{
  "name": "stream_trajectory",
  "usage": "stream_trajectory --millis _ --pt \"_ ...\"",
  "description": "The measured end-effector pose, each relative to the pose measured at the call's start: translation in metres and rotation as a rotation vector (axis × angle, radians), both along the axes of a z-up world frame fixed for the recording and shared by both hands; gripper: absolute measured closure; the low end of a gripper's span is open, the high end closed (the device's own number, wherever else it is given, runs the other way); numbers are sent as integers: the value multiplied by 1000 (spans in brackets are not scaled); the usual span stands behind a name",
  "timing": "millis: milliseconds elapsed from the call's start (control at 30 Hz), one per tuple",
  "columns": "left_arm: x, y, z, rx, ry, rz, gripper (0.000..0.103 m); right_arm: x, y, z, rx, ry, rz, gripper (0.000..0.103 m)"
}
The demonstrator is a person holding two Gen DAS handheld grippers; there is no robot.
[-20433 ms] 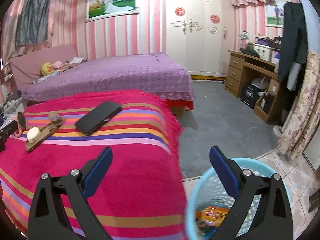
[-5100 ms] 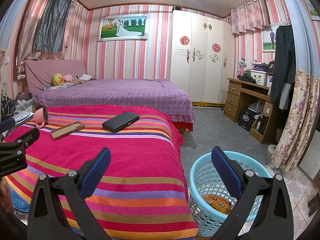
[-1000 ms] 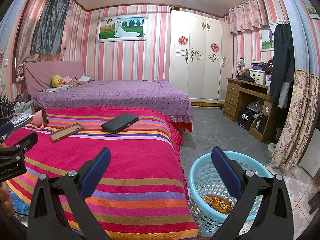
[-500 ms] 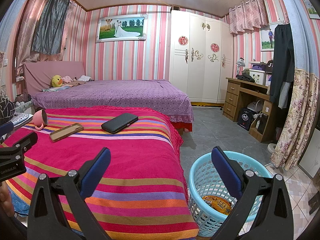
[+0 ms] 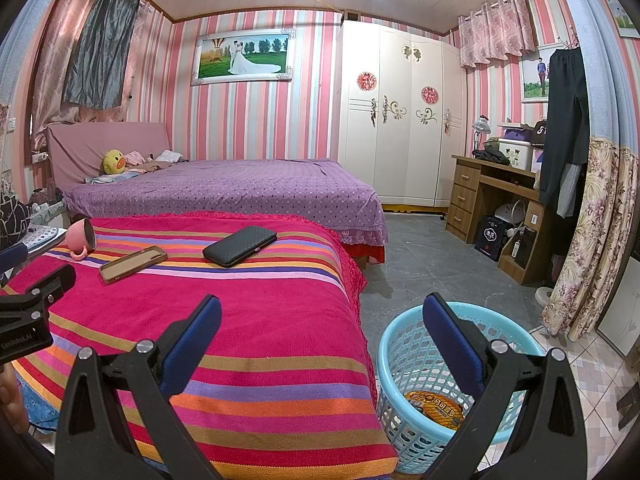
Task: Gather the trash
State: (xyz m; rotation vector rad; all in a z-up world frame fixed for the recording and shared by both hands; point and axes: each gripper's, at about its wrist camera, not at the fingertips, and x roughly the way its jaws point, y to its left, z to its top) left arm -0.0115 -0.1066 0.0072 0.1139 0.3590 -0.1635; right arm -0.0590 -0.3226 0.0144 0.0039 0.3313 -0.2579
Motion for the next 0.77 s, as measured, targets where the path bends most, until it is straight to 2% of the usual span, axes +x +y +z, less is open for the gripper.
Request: stream_trajectory --millis 367,567,767 --pt "-2 2 2 -21 3 -28 6 0 0 0 0 0 0 5" --pt "-4 -4 1 19 -20 -4 6 0 0 0 0 0 0 5" --pt "-2 -4 1 14 -15 0 6 0 0 0 0 0 0 5"
